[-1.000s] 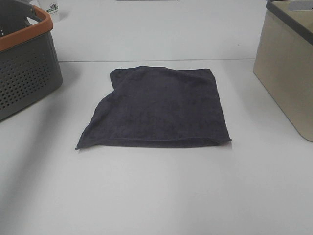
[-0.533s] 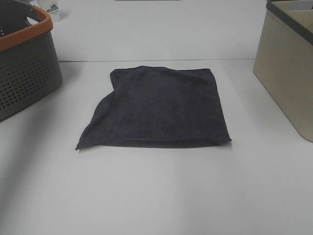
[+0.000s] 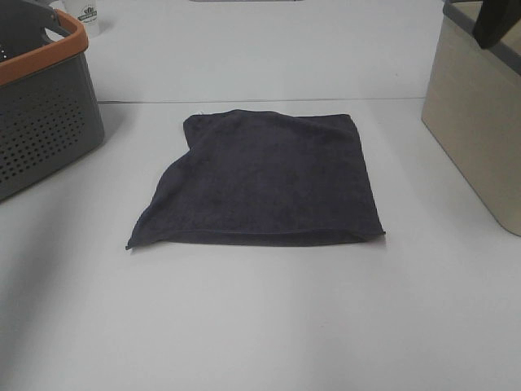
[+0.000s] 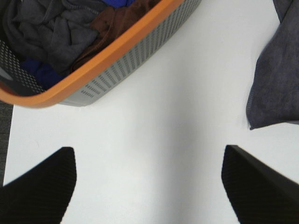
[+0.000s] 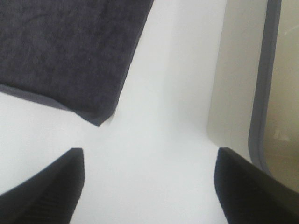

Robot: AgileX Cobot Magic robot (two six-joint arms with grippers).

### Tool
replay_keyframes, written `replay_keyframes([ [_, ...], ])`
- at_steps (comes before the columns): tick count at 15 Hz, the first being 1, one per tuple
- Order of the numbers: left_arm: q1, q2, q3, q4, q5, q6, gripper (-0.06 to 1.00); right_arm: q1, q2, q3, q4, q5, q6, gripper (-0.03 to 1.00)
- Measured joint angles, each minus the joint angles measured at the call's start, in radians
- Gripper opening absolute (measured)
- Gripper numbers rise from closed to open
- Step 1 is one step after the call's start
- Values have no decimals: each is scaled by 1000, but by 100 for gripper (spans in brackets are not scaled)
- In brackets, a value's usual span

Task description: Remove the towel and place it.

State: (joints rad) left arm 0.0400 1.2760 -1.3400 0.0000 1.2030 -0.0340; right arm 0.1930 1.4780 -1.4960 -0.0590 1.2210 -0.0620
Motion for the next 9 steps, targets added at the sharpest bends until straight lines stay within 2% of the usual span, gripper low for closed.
replay_keyframes([
  [3, 0, -207, 195, 0, -34, -24, 79, 0, -128, 194, 9, -19, 0, 76],
  [7, 0, -531, 448, 0, -86, -27, 79, 0, -327, 472, 13, -128, 0, 76],
  [9, 0, -645, 536, 0, -101, -32, 79, 0, -396, 566, 15, -153, 0, 76],
])
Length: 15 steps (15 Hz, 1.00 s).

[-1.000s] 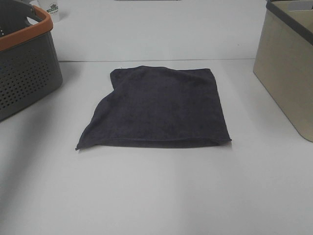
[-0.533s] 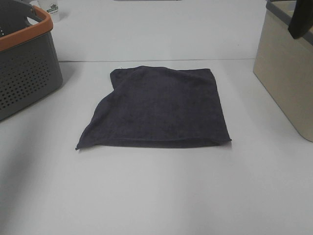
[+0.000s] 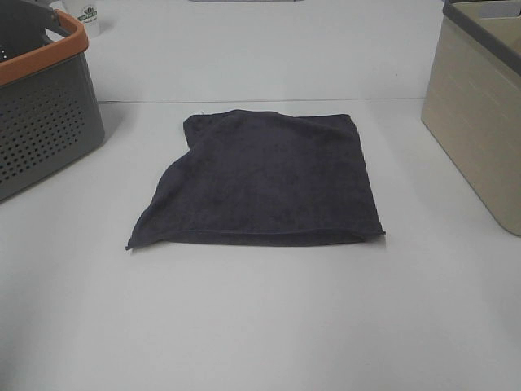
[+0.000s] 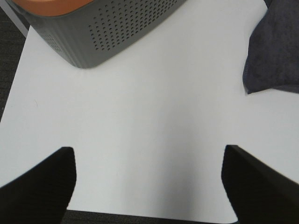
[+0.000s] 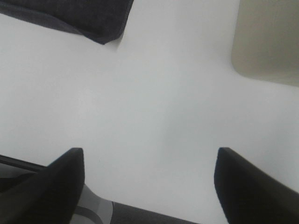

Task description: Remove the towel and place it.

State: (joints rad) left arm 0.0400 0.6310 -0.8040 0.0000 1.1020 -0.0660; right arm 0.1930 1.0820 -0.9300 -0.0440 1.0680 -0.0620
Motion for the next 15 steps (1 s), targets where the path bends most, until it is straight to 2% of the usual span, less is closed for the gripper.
replay_keyframes([
  [3, 0, -262, 186, 0, -1, -21, 79, 0, -219, 233, 44, -30, 0, 76],
  [7, 0, -435, 257, 0, 4, -27, 79, 0, -441, 387, 71, -44, 0, 76],
  [12, 0, -617, 280, 0, -27, -9, 77, 0, -775, 424, 111, -20, -51, 76],
  [15, 0, -636, 285, 0, -43, -1, 76, 0, -924, 424, 111, -20, -52, 76],
])
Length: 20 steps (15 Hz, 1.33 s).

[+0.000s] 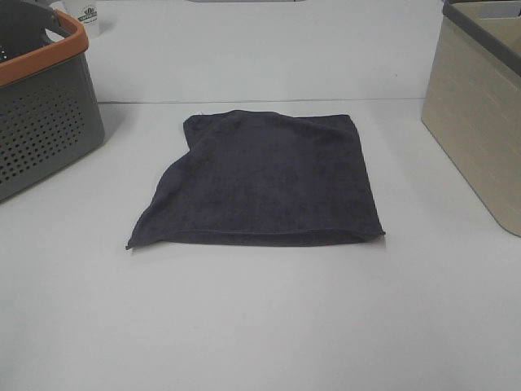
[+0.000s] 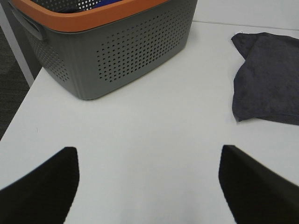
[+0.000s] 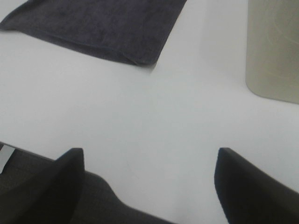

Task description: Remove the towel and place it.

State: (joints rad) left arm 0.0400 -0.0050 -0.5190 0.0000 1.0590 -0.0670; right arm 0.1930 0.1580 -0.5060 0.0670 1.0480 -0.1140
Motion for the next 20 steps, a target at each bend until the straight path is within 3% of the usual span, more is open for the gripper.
replay_keyframes([
  [5, 0, 0, 9, 0, -8, 22, 76, 0, -158, 0, 2, 3, 0, 76],
  [20, 0, 0, 10, 0, -8, 30, 76, 0, -162, 0, 3, 3, 0, 76],
])
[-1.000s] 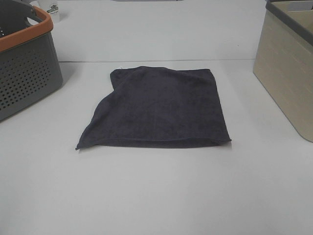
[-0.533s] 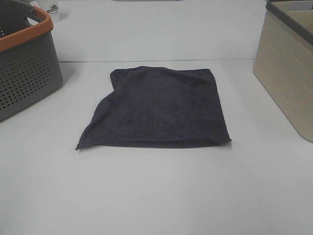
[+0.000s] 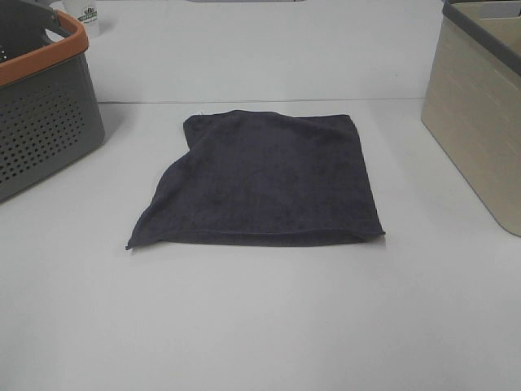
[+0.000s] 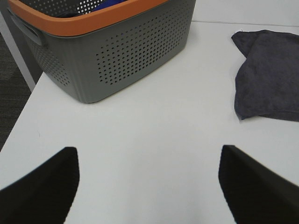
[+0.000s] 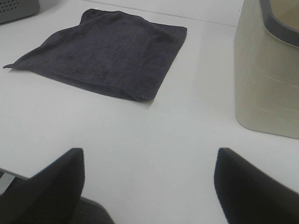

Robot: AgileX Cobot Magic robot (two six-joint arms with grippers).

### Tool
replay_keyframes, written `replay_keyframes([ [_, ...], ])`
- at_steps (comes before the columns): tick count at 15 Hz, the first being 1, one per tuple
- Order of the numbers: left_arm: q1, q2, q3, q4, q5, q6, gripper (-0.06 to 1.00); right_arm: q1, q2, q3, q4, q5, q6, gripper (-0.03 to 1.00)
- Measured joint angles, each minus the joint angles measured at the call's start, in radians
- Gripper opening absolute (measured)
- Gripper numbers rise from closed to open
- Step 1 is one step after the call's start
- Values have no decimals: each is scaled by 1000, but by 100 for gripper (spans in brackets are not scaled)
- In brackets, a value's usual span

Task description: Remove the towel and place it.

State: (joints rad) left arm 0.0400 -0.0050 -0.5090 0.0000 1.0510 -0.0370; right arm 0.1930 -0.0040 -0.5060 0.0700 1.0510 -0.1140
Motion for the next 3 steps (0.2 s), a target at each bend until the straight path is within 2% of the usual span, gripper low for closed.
replay_keyframes([
  [3, 0, 0, 0, 0, 0, 0, 76, 0, 0, 0, 0, 0, 0, 76],
])
